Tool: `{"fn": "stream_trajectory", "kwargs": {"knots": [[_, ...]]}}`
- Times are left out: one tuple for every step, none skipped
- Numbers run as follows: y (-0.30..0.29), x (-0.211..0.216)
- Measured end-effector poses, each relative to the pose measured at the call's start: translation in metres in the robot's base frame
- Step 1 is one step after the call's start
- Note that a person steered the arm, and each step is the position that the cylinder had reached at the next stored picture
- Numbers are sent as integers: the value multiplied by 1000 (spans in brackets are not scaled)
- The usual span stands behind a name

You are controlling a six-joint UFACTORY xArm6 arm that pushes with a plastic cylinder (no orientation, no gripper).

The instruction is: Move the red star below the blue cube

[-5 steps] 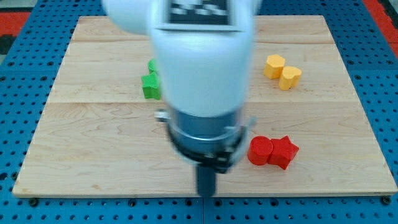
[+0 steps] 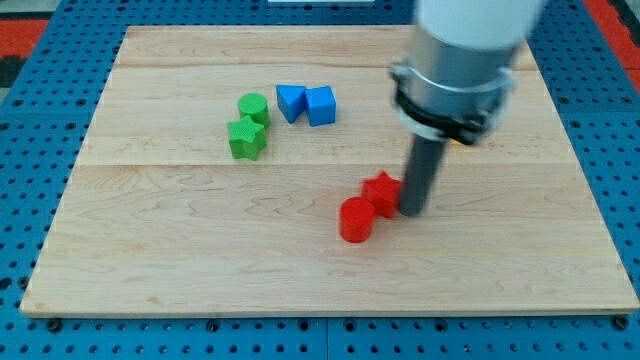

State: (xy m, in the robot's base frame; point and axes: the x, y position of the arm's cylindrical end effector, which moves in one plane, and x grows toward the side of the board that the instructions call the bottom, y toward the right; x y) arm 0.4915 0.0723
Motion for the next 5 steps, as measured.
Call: {"fn": "stream_trajectory", "kwargs": {"knots": [[-11,6],[-8,-1],[-16,-15],[-19,11],[-50,6]]}}
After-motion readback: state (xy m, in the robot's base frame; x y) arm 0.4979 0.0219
